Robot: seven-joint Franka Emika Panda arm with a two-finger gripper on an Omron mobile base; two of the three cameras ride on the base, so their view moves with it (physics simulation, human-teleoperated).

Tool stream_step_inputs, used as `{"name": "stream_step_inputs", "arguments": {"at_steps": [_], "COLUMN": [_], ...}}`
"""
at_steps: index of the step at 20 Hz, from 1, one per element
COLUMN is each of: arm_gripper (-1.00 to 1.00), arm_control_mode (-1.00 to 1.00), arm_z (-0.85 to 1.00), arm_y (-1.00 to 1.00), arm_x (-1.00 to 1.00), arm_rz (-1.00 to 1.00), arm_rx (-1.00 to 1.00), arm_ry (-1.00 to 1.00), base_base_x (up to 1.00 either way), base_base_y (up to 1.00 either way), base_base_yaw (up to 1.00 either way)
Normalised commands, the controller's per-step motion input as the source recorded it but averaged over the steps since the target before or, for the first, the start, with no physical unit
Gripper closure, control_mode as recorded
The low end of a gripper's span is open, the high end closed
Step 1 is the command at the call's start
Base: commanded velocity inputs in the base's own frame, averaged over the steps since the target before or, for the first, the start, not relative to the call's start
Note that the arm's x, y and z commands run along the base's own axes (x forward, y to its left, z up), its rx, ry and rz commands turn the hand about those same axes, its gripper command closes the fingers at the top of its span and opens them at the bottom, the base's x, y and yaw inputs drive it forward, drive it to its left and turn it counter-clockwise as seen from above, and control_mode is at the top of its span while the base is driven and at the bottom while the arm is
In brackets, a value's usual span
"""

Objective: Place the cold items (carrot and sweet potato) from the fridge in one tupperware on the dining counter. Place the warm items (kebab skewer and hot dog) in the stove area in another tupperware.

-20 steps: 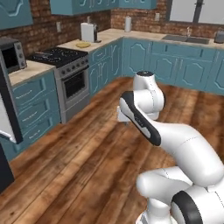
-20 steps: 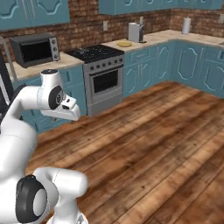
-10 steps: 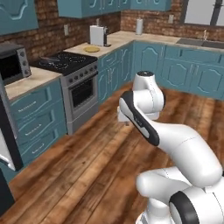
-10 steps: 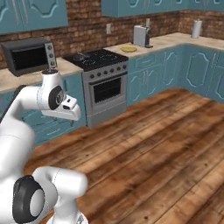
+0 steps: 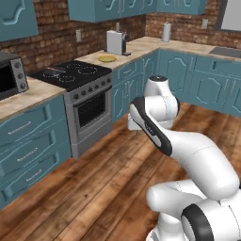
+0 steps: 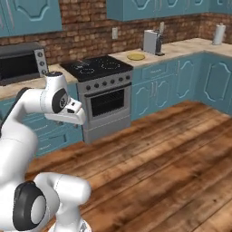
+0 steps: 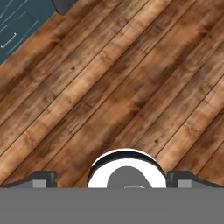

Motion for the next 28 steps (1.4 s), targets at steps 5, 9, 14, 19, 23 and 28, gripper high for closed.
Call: {"name": "stream_step_inputs", "arguments": {"at_steps": [5, 9, 14, 19, 23, 28], "arm_gripper": [-1.0, -1.0, -1.0, -1.0, -1.0, -1.0], "arm_control_mode": [1.0, 1.0, 1.0, 1.0, 1.0, 1.0], "arm_z": [0.0, 0.0, 0.0, 0.0, 0.0, 0.0], "arm_y": [0.0, 0.0, 0.0, 0.0, 0.0, 0.0], "arm_x": [0.0, 0.0, 0.0, 0.0, 0.0, 0.0], "arm_rz": [0.0, 0.0, 0.0, 0.0, 0.0, 0.0], "arm_rx": [0.0, 0.0, 0.0, 0.0, 0.0, 0.0], "arm_ry": [0.0, 0.0, 0.0, 0.0, 0.0, 0.0], "base_base_x": [1.0, 1.0, 1.0, 0.89, 0.5, 0.62], "base_base_y": [-0.29, -0.1, -0.45, -0.77, -0.99, -0.99], "base_base_yaw": [0.4, 0.38, 0.51, 0.55, 0.42, 0.35]}}
